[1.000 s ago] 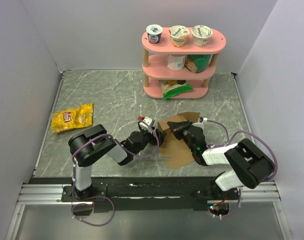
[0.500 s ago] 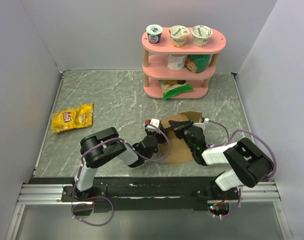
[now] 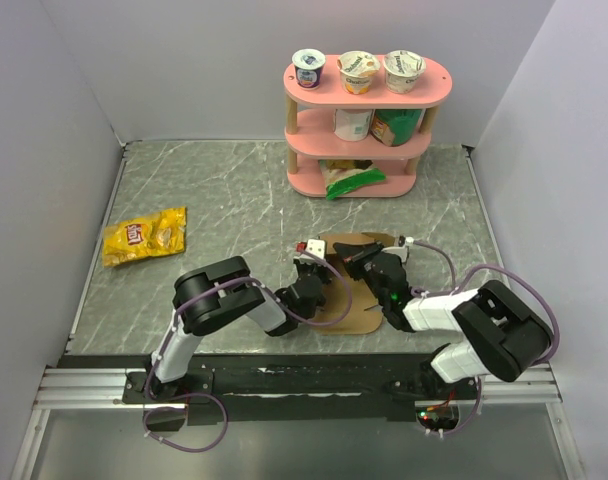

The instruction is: Fold the paper box

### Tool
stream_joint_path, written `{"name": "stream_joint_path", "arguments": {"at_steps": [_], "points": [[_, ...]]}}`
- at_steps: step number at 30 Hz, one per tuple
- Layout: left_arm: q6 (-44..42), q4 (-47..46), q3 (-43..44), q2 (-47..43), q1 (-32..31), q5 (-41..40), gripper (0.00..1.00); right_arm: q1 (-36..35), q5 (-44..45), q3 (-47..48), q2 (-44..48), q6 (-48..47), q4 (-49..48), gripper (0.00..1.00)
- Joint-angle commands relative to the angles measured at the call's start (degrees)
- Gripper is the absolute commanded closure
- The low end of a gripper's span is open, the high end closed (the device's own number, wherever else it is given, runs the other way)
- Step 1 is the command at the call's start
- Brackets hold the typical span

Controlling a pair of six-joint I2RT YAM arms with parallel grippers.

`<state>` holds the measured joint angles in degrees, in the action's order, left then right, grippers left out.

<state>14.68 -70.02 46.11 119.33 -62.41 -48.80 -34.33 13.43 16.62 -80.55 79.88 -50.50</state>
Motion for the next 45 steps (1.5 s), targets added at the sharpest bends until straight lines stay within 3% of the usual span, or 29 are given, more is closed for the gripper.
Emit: {"name": "stream_joint_path", "arguments": {"at_steps": [1,3,5,6,7,9,16,20,21,27,30,31,36,45], "points": [[-3.2,-1.6,-0.2,1.7,1.8,-9.5,0.97,-0.1,1.9,-0.4,1.6,-2.2,10.0,1.0],[-4.2,-2.0,-0.8,1.8,1.8,-9.5,0.99,0.0,1.9,0.0,2.1,-1.9,11.5,1.0],[-6.4,-3.2,-0.8,2.0,1.8,-9.5,0.99,-0.1,1.7,0.5,2.3,-2.8,12.4,0.89],[-7.6,-3.4,-0.8,2.0,1.8,-9.6,0.99,-0.1,1.6,0.8,2.8,-3.2,12.6,0.62],[-8.1,-3.5,-0.8,2.0,1.8,-9.6,0.99,-0.1,1.6,1.1,3.1,-3.7,13.7,0.47],[-8.3,-3.0,-1.4,1.2,1.9,-8.6,0.99,-0.2,1.5,1.6,5.4,-5.6,14.4,0.02],[-2.5,5.7,-6.3,-7.6,4.4,0.1,0.99,-0.2,5.6,4.3,22.3,-14.0,30.3,0.0],[1.1,13.5,-10.6,-16.9,7.3,10.3,0.99,1.4,7.1,7.1,32.5,-21.8,41.9,0.0],[2.2,18.7,-10.8,-18.6,9.2,17.9,0.99,2.2,6.5,9.5,33.1,-26.4,46.3,0.0],[2.9,43.1,-7.9,-30.8,14.7,33.5,0.99,4.4,-4.8,17.6,33.2,-56.5,54.7,0.0],[2.7,58.3,-3.7,-34.1,17.1,41.8,0.99,3.6,-13.1,17.9,34.4,-66.7,54.9,0.0],[2.8,64.5,-2.7,-34.5,17.8,46.6,0.99,2.9,-13.7,17.7,34.8,-68.4,54.1,0.0],[3.4,76.8,3.5,-34.4,19.1,55.0,0.99,-4.6,-16.0,22.6,32.3,-79.3,57.4,0.0],[2.9,85.7,7.5,-34.2,19.2,57.0,0.99,-14.3,-11.7,27.5,21.4,-84.4,59.2,0.01]]}}
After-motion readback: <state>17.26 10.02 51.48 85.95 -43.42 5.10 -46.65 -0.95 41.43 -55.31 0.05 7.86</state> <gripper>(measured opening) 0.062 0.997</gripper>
